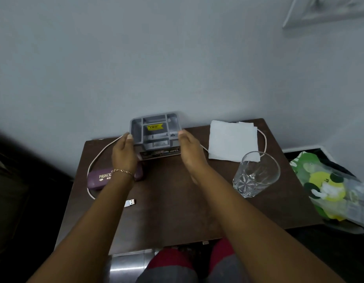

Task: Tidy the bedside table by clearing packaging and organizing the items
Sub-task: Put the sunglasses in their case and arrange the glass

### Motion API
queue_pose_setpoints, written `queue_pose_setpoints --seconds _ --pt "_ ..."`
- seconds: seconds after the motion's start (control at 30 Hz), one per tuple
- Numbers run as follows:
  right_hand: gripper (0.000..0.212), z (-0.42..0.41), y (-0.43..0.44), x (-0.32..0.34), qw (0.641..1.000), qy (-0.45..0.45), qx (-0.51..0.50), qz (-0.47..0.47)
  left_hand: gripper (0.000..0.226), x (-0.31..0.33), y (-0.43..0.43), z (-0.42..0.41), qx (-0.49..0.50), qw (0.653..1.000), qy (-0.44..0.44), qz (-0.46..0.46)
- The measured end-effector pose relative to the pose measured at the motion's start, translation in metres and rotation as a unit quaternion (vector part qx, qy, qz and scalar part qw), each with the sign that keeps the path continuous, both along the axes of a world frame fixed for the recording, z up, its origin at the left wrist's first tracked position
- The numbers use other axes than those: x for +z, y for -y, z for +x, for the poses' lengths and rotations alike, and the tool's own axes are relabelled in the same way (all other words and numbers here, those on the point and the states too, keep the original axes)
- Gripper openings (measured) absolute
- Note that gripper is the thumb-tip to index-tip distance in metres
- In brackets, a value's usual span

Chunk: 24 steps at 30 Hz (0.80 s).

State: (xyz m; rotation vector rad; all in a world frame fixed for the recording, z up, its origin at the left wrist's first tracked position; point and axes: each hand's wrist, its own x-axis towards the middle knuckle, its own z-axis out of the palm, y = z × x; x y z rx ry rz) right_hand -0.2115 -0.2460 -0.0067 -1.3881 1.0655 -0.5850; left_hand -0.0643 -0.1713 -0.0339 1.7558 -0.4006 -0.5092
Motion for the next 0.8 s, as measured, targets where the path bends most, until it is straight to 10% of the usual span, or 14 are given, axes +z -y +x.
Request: queue_pose_setpoints --seconds 0.8 --pt "0.049 -0.094 -0.125 -0.01 0.997 0.046 0.016 0.051 0.041 0.016 -0.148 -0.115 0.011 0.991 -0.099 -0.086"
